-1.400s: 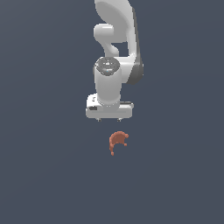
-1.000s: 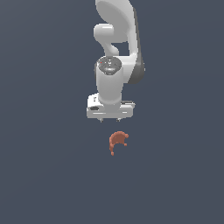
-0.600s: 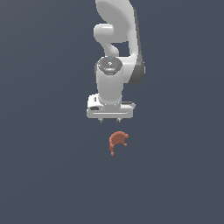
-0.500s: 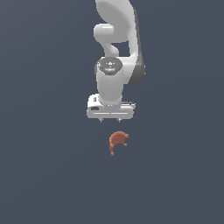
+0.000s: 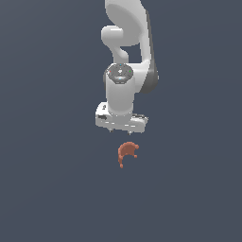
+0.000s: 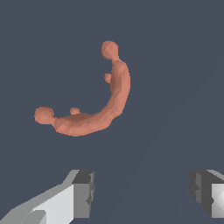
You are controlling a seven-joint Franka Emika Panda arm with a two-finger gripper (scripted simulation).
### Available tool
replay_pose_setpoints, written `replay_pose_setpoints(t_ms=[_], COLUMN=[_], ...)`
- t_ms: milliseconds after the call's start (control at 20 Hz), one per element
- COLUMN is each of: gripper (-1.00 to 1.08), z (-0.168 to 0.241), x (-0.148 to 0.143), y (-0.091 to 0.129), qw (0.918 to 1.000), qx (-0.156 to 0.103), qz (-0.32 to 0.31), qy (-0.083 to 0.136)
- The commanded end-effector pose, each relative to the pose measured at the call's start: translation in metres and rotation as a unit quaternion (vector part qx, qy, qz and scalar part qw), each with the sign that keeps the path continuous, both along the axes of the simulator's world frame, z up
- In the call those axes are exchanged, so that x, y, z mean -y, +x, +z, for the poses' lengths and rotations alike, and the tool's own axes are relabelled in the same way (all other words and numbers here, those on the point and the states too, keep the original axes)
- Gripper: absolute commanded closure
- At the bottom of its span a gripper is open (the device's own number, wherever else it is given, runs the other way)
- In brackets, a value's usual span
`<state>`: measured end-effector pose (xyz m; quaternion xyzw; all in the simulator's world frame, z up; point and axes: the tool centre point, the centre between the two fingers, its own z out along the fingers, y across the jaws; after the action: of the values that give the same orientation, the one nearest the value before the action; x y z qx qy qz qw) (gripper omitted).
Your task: Pick up the object and move it to a goal position.
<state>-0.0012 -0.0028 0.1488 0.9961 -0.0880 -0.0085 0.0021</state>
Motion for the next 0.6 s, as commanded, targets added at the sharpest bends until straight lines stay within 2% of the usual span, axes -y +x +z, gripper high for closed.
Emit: replay_pose_setpoints(t_ms=[0,250,550], gripper=[-0.6,-0.6,-0.6], z=[-0.001,-0.004,-0.008], x=[-0.002,-0.006,-0.012], y=[0.002,0.007,0.012], qw=[0.9995,0.995,0.9835], qx=[0.0,0.0,0.0], qz=[-0.032,-0.1,-0.181], qy=[0.001,0.003,0.005])
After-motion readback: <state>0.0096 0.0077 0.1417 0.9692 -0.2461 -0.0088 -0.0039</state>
